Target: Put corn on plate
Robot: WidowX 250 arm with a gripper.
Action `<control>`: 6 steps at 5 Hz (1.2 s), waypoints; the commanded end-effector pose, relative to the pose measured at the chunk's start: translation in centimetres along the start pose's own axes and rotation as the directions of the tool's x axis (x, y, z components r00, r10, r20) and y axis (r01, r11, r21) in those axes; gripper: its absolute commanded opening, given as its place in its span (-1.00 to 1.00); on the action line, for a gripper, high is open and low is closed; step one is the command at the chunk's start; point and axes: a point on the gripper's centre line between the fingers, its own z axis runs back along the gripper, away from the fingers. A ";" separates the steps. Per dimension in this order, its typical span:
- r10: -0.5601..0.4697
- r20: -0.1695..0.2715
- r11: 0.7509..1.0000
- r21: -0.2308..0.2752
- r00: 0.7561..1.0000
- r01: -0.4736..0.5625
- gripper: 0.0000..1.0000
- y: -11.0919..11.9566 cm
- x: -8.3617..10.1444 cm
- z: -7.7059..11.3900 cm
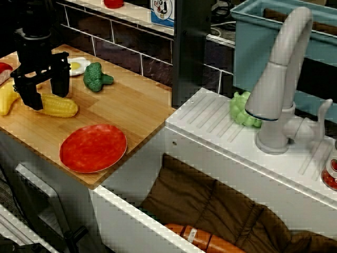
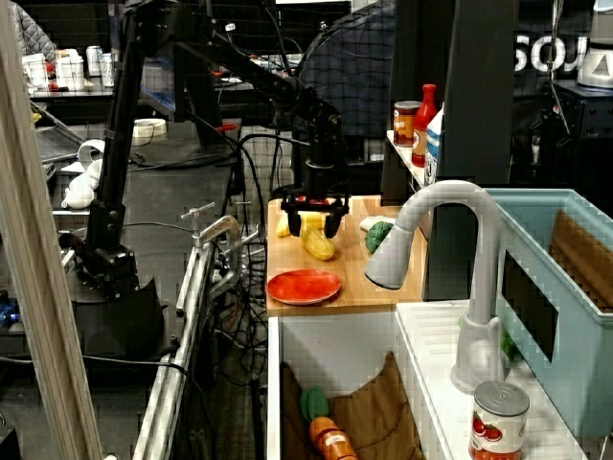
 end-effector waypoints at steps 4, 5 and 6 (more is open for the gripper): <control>-0.068 0.071 0.997 -0.031 0.995 0.070 -1.00 0.4 0.3 1.7; -0.165 0.006 0.986 -0.006 0.986 0.165 -1.00 1.2 -3.4 5.7; -0.235 -0.048 0.971 0.017 0.971 0.236 -1.00 2.3 -5.0 8.0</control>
